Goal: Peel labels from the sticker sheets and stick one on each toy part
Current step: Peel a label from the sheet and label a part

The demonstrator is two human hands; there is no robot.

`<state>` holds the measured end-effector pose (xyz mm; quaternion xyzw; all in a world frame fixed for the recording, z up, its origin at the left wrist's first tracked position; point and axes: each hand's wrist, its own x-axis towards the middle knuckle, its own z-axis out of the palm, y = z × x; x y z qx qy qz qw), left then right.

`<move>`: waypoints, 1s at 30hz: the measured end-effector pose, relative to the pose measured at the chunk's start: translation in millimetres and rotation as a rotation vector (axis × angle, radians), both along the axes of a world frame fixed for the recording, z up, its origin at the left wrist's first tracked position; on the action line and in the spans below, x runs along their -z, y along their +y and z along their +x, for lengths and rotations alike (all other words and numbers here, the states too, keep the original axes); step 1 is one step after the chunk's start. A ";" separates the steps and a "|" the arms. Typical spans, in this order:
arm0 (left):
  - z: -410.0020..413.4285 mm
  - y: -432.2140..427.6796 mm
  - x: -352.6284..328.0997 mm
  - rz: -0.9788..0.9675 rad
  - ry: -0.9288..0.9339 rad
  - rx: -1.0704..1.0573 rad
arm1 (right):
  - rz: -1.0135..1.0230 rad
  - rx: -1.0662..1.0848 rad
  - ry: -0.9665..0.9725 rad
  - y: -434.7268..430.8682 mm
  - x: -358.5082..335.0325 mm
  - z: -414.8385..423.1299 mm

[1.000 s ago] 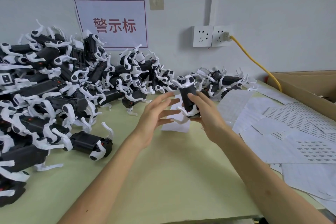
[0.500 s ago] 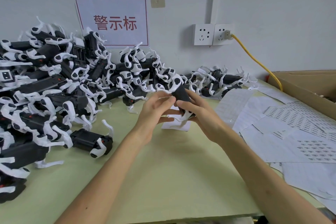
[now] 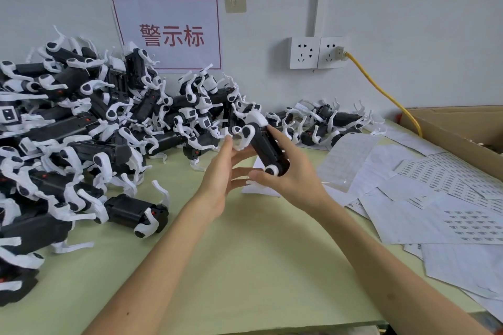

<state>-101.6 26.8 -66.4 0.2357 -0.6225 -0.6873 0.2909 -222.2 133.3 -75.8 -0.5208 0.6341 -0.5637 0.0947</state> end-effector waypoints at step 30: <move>-8.1 17.2 7.1 -0.151 0.098 0.091 | -0.102 0.042 -0.521 2.9 -13.1 -7.4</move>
